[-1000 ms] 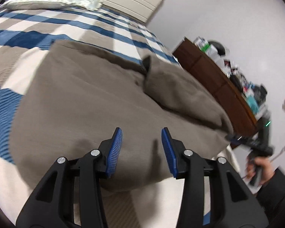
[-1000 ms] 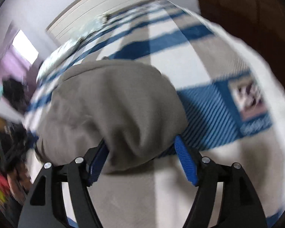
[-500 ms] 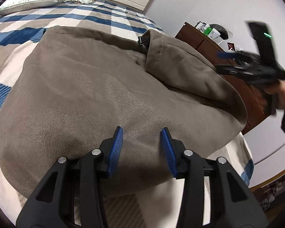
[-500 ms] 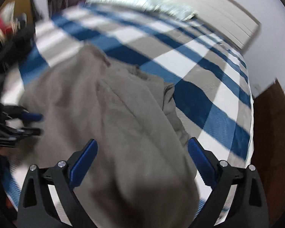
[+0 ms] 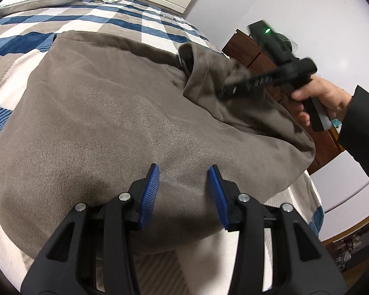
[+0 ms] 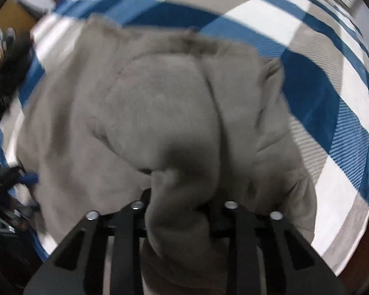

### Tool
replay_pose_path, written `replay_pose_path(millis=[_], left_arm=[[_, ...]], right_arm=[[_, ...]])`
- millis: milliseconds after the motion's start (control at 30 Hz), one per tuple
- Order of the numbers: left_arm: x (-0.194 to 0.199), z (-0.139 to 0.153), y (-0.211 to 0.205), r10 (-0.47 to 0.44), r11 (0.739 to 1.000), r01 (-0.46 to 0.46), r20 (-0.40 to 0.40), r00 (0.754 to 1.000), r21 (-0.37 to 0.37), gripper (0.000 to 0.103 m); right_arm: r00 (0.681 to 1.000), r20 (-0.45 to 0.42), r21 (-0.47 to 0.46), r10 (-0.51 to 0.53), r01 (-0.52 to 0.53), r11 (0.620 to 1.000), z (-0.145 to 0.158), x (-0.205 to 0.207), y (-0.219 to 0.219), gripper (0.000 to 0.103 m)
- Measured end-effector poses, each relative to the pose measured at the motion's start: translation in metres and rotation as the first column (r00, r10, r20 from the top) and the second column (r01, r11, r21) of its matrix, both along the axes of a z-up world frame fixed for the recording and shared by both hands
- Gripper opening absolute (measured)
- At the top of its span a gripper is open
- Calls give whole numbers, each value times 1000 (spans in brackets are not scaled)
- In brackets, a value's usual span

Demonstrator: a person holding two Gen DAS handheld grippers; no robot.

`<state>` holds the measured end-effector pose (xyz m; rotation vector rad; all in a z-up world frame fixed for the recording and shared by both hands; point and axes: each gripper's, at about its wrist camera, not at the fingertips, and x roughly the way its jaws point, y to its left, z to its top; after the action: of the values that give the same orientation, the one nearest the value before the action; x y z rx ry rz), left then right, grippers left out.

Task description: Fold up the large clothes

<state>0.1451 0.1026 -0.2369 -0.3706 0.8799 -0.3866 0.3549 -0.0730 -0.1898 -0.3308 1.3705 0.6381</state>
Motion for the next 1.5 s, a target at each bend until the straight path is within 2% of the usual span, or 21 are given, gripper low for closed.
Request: replay_pose_path(millis=[100, 167, 300, 367, 433, 567, 633, 700, 733, 867, 967, 1000, 1033, 1067, 1100, 1200, 1267, 1333, 1367, 1400, 1500], left_arm=[[0, -1, 5, -1, 1000, 1, -2, 1000, -9, 42], [1, -2, 7, -2, 1000, 2, -4, 1000, -14, 42], [3, -5, 9, 0, 1000, 0, -11, 1000, -27, 42], [5, -7, 13, 5, 999, -6, -19, 1000, -44, 41], [5, -9, 14, 7, 998, -8, -27, 1000, -56, 39], [9, -15, 21, 36, 998, -39, -59, 998, -57, 21], [11, -17, 25, 42, 996, -47, -73, 996, -75, 18], [11, -16, 25, 38, 996, -44, -72, 997, -72, 18], [11, -16, 24, 38, 997, -43, -71, 997, -66, 18], [11, -13, 22, 35, 998, -39, -68, 997, -58, 18], [11, -8, 19, 33, 998, -35, -50, 998, -46, 18], [11, -5, 17, 30, 999, -31, -43, 999, -34, 18], [10, -2, 15, 26, 999, -27, -34, 999, -23, 15], [10, 1, 14, 27, 1000, -27, -25, 999, -8, 8], [10, 3, 14, 28, 1000, -28, -21, 999, 3, 6], [6, 7, 24, 41, 999, -41, -23, 999, 7, 5], [5, 7, 31, 54, 999, -54, -35, 998, 10, 4], [5, 4, 37, 60, 998, -60, -56, 997, 1, 3], [5, 1, 39, 58, 998, -59, -71, 996, -11, 3], [6, -1, 39, 56, 998, -57, -80, 995, -14, 3], [7, -8, 34, 46, 999, -45, -93, 995, 12, 3]], right_arm=[[993, 28, 120, -117, 112, 986, 32, 20, -39, 19], [979, 54, 161, -195, 185, 970, 48, 33, -64, 19], [924, 87, 177, -371, 353, 919, 57, 62, -123, 19], [900, 61, 167, -432, 418, 893, 45, 70, -148, 19], [865, 30, 135, -501, 494, 859, 18, 78, -178, 18], [771, -78, 100, -633, 637, 764, -46, 63, -226, 22], [773, -78, 94, -629, 634, 768, -62, 46, -221, 33], [782, -36, 119, -622, 621, 775, -61, 29, -218, 40], [774, -20, 135, -633, 629, 766, -55, 22, -220, 45], [744, 46, 217, -667, 644, 734, -13, -13, -230, 51], [768, 111, 284, -631, 584, 761, 29, -55, -218, 51], [780, 138, 321, -610, 547, 773, 45, -79, -207, 49], [790, 141, 340, -597, 527, 778, 51, -93, -199, 42], [801, 128, 357, -585, 513, 781, 54, -108, -191, 37], [814, 112, 366, -570, 500, 785, 54, -120, -181, 31], [830, 73, 332, -552, 502, 799, 31, -158, -153, 24], [811, 31, 286, -584, 553, 783, 2, -168, -149, 19], [760, -12, 279, -650, 626, 728, -24, -167, -160, 2], [731, -47, 284, -681, 663, 693, -36, -167, -167, 0], [720, -69, 298, -691, 676, 674, -44, -164, -171, 0], [729, -42, 265, -683, 667, 696, -52, -155, -162, 0]])
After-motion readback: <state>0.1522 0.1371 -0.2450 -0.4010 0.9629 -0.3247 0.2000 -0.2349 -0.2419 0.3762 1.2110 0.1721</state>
